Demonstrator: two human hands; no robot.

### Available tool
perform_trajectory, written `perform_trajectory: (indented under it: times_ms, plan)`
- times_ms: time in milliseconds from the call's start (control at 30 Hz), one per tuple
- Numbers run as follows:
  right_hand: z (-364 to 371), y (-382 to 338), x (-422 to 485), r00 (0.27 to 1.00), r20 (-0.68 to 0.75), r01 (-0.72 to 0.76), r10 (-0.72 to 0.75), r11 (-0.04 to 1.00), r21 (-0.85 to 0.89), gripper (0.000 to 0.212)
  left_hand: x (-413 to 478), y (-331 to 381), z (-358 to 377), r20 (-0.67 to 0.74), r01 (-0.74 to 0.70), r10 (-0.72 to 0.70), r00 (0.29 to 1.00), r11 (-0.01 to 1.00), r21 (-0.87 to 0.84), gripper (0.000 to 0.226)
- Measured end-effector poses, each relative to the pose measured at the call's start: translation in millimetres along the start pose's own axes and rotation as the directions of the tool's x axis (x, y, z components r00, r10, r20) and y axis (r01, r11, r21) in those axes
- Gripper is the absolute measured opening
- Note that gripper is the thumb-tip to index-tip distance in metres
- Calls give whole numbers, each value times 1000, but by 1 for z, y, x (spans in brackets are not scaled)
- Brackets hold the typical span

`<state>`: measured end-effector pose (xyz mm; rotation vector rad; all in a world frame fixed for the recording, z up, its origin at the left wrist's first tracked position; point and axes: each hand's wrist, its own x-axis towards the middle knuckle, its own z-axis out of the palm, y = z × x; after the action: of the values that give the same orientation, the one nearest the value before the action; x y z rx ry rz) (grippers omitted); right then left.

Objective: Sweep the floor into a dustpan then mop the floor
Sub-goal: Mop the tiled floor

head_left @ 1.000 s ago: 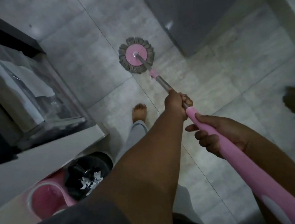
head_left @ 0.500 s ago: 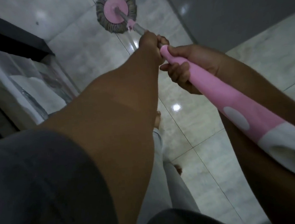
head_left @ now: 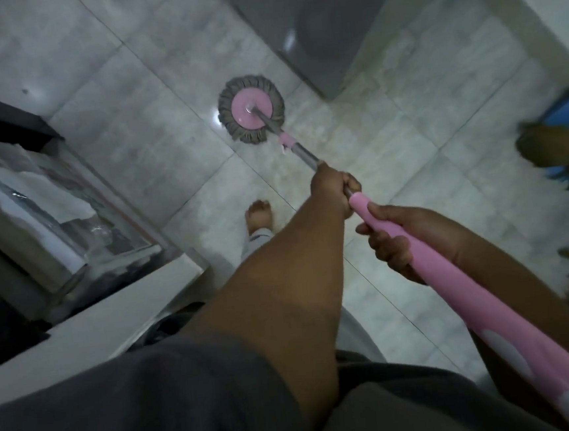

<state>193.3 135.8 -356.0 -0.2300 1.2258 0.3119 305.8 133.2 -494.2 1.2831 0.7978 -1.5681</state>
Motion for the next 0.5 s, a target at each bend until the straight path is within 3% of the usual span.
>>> perform_trajectory:
  times_ms: [233,367,500]
  plan:
    - [-58,89,-53,992,-118,65,-47,986,155,34,-26,-113,14,-17,181,-182,983,963,199,49]
    - [-52,73,-45,995,-97,25,-8,985,169,30,-19,-99,19,-20,160,-160,987,958,239,50]
    - [-24,17,-23,993,-109,-22,33,994,108,29,-4,-40,32,3,108,-111,994,973,202,49]
